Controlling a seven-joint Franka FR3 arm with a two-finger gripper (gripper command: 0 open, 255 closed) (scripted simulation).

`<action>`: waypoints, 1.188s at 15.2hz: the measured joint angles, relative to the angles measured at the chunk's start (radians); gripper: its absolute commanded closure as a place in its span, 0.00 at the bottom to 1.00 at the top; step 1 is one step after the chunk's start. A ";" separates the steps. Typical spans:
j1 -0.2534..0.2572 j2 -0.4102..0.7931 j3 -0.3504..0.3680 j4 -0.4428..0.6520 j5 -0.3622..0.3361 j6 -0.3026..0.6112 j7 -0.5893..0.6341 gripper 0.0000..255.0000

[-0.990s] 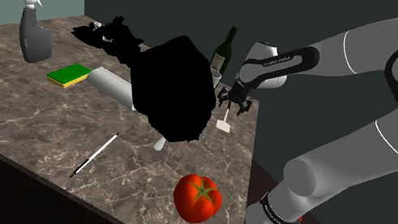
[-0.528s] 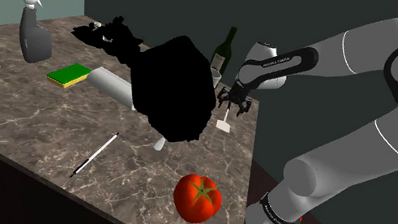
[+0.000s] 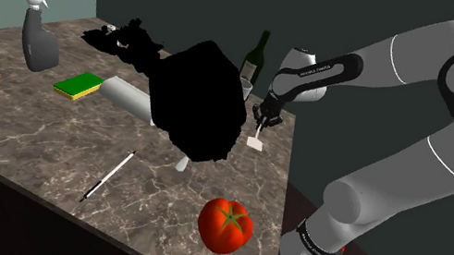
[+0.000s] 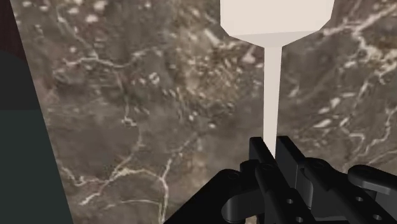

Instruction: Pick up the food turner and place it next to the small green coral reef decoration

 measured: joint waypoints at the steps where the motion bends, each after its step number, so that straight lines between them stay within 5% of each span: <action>1: 0.000 0.000 0.000 0.000 0.000 0.000 0.000 1.00; 18: 0.005 -0.126 -0.005 0.105 0.014 -0.230 -0.018 1.00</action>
